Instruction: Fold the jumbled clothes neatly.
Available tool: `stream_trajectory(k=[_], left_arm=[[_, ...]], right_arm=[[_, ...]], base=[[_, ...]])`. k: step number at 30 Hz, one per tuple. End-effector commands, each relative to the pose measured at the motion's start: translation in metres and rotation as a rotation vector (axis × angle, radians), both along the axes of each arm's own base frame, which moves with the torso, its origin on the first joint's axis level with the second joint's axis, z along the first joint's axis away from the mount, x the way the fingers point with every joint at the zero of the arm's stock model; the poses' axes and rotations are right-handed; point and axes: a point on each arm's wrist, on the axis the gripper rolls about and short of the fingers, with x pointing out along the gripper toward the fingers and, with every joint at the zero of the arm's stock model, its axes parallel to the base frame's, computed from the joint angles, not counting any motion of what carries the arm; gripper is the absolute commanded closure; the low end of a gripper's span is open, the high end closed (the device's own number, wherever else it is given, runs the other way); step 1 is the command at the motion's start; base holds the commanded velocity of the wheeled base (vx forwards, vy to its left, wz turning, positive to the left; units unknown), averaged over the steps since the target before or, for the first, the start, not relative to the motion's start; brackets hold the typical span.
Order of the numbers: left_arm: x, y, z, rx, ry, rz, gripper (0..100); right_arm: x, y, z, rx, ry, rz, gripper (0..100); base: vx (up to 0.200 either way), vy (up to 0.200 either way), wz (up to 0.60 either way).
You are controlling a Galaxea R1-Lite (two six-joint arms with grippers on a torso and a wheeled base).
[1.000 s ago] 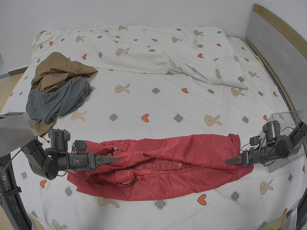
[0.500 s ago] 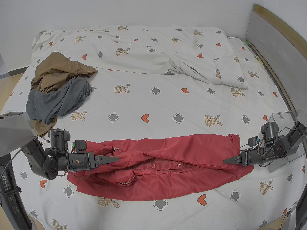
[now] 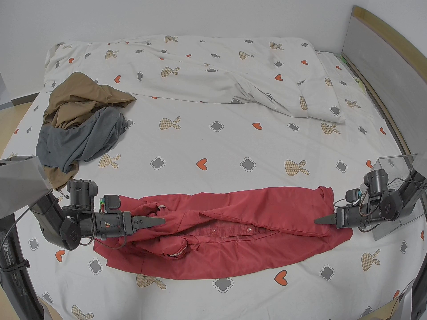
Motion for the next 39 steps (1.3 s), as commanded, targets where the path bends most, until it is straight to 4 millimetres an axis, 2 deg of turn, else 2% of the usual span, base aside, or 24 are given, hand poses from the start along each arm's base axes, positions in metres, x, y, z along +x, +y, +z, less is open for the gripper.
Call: stream_trajectory(k=[1, 5, 8, 12, 16, 23, 26, 31, 39], left_arm=[[0.0, 0.0, -0.001, 0.0, 0.002, 0.001, 0], [0.0, 0.0, -0.002, 0.0, 0.005, 0.001, 0], [0.0, 0.0, 0.0, 0.0, 0.0, 0.001, 0], [0.0, 0.0, 0.001, 0.0, -0.001, 0.001, 0], [0.0, 0.0, 0.001, 0.0, -0.001, -0.001, 0], [-0.001, 0.0, 0.001, 0.0, 0.0, -0.001, 0], [-0.001, 0.0, 0.001, 0.0, 0.0, -0.001, 0], [-0.001, 0.0, 0.003, -0.001, -0.007, -0.001, 0], [-0.001, 0.0, 0.003, -0.001, -0.006, -0.001, 0]], right_arm=[[-0.002, -0.004, 0.01, 0.0, -0.028, -0.015, 100], [-0.002, -0.007, 0.021, 0.005, -0.057, -0.034, 100], [0.005, -0.012, 0.044, 0.025, -0.119, -0.072, 100], [0.012, -0.012, 0.066, 0.027, -0.187, -0.086, 100], [0.018, -0.01, 0.076, 0.0, -0.227, -0.103, 100], [0.023, 0.004, 0.074, -0.074, -0.248, -0.094, 100], [0.027, 0.005, 0.065, -0.108, -0.243, -0.083, 100], [0.03, 0.001, 0.048, -0.155, -0.198, -0.112, 100], [0.025, -0.005, 0.044, -0.158, -0.137, -0.125, 100]], base=[[0.0, 0.0, 0.0], [0.0, 0.0, 0.0], [0.0, 0.0, 0.0], [0.0, 0.0, 0.0], [0.0, 0.0, 0.0], [0.0, 0.0, 0.0], [0.0, 0.0, 0.0], [0.0, 0.0, 0.0], [0.0, 0.0, 0.0]])
